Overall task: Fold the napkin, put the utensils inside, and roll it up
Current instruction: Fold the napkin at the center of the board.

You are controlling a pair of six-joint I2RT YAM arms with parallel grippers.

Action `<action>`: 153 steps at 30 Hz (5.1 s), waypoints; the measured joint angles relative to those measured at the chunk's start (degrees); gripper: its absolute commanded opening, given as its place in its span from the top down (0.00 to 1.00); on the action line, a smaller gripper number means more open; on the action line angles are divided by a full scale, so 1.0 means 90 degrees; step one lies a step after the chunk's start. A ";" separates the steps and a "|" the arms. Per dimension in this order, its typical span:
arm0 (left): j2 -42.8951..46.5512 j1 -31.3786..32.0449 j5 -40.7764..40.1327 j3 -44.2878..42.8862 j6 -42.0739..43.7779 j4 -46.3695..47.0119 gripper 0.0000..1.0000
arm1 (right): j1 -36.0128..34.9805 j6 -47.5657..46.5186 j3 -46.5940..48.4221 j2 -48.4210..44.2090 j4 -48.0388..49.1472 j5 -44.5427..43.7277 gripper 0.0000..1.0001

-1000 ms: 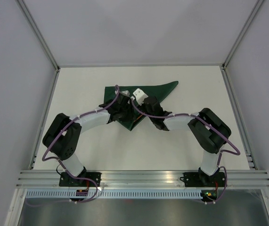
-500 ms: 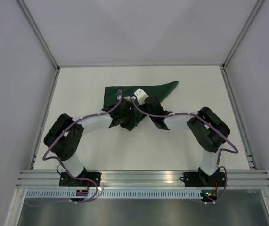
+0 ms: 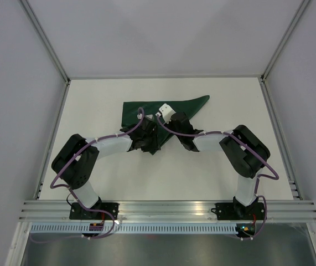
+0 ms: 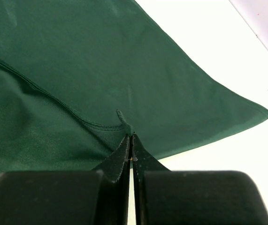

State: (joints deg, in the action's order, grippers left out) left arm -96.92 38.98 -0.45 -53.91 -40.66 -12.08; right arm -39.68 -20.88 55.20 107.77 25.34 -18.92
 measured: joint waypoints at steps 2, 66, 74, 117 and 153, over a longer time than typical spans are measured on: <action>0.0000 0.0005 0.0000 0.0000 -0.0002 -0.0002 0.58 | 0.0024 0.0019 0.0002 0.0000 -0.0046 0.0024 0.95; 0.0852 0.0005 -0.0279 0.0869 -0.0005 -0.0512 0.57 | 0.4277 0.5064 0.3769 0.1882 -0.4461 0.3934 0.45; 0.1018 0.0007 -0.0260 0.0891 -0.0002 -0.0593 0.58 | 0.4335 0.5316 0.3628 0.1965 -0.4138 0.4184 0.72; -0.1358 0.0287 -0.0658 -0.1506 -0.0369 0.0685 0.62 | 0.3755 0.4490 0.1987 0.0015 -0.2620 0.4782 0.87; 0.3949 0.0321 -0.2072 -0.0214 -0.0818 -0.0369 0.57 | 0.1734 0.3169 0.1868 -0.0862 -0.2616 0.4896 0.88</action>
State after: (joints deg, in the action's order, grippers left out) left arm -61.39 41.87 -19.09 -55.83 -48.03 -15.40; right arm -24.08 7.64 72.01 100.01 1.80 25.15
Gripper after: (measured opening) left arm 0.427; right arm 0.121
